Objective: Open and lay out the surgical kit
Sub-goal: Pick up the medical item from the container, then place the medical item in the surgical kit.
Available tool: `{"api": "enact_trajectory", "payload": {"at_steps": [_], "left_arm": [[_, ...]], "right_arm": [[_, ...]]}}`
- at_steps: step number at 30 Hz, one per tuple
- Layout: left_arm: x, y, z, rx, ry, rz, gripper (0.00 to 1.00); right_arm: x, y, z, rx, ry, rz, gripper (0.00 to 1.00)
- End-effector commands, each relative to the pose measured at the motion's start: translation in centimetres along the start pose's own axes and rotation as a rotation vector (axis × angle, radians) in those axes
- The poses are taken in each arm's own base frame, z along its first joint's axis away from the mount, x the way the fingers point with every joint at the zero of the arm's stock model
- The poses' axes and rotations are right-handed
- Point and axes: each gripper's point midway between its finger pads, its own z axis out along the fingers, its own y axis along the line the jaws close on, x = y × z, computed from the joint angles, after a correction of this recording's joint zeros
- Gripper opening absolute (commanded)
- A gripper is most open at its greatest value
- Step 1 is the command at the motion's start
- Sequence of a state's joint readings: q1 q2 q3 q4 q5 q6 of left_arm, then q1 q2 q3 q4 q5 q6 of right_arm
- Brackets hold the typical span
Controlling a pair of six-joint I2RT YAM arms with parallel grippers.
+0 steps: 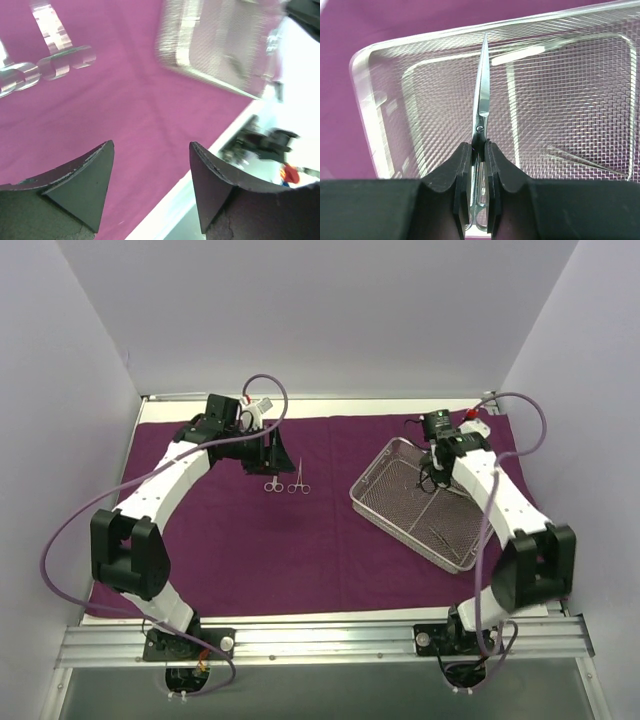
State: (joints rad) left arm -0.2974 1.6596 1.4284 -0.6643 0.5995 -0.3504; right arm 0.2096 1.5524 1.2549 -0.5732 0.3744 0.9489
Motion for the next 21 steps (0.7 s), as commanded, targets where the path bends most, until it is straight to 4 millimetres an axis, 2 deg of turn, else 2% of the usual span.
{"api": "enact_trajectory", "payload": {"at_steps": [1,3,4,9,11,14,17,21], "left_arm": [[-1.6,-8.4,-1.4,0.270,-0.052,0.091,0.70],[-1.5,-9.9,-0.8,0.307,-0.034,0.095,0.70],[-1.0,-11.1,-0.5,0.346,-0.005,0.081,0.70],[0.1,-14.1,0.9,0.433,0.051,0.082,0.69],[0.8,-15.6,1.2,0.464,0.069,0.091,0.69],[1.8,-16.6,2.0,0.463,0.089,0.085,0.69],[2.3,-16.7,2.8,0.443,0.094,0.074,0.69],[2.8,-17.8,3.4,0.476,0.098,0.069,0.69]], "right_arm": [[0.5,1.6,-3.9,-0.213,0.033,-0.146,0.00],[1.0,3.3,-5.7,-0.329,0.051,-0.252,0.00],[2.0,4.4,-7.2,-0.400,0.082,-0.298,0.00],[2.8,7.5,-12.1,-0.580,0.066,-0.434,0.00],[3.9,8.3,-13.2,-0.608,0.071,-0.499,0.00],[4.3,9.5,-15.0,-0.676,0.075,-0.515,0.00],[4.6,10.3,-16.0,-0.707,0.079,-0.525,0.00],[5.1,11.1,-16.4,-0.727,0.086,-0.534,0.00]]}}
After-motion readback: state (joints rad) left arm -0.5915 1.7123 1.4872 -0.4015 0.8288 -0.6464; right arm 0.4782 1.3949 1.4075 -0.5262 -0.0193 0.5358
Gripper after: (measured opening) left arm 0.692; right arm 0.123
